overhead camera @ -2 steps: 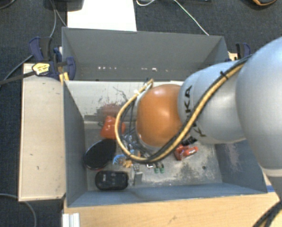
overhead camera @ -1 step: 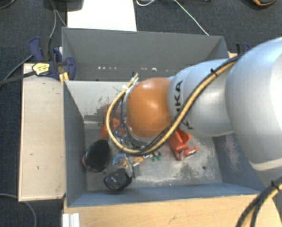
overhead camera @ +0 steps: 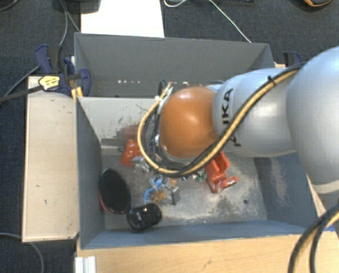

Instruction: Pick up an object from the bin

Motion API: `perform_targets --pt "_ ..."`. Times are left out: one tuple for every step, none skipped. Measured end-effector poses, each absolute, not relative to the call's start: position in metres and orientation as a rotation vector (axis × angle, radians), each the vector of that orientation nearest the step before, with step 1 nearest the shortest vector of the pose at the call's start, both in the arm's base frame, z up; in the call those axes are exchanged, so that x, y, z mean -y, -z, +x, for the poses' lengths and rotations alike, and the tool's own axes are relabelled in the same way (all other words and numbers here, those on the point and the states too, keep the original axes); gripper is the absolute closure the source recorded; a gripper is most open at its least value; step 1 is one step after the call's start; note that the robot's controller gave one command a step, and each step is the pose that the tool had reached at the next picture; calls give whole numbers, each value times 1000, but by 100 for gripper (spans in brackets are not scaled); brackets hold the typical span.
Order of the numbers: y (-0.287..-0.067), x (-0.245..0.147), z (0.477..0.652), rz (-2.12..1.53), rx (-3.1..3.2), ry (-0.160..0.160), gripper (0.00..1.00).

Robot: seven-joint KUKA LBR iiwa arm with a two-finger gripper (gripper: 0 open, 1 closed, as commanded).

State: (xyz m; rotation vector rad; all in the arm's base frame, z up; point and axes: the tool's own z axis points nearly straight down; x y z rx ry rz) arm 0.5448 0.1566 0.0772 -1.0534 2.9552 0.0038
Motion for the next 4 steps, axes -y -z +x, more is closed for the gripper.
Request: perform_targets --pt "-72 -111 536 -552 -3080 -7 100" --pt "-73 -111 536 -548 -3079 -7 100" --pt "-158 -104 534 -537 -3086 -7 100" --pt "-183 -96 537 -592 -3066 -7 100"
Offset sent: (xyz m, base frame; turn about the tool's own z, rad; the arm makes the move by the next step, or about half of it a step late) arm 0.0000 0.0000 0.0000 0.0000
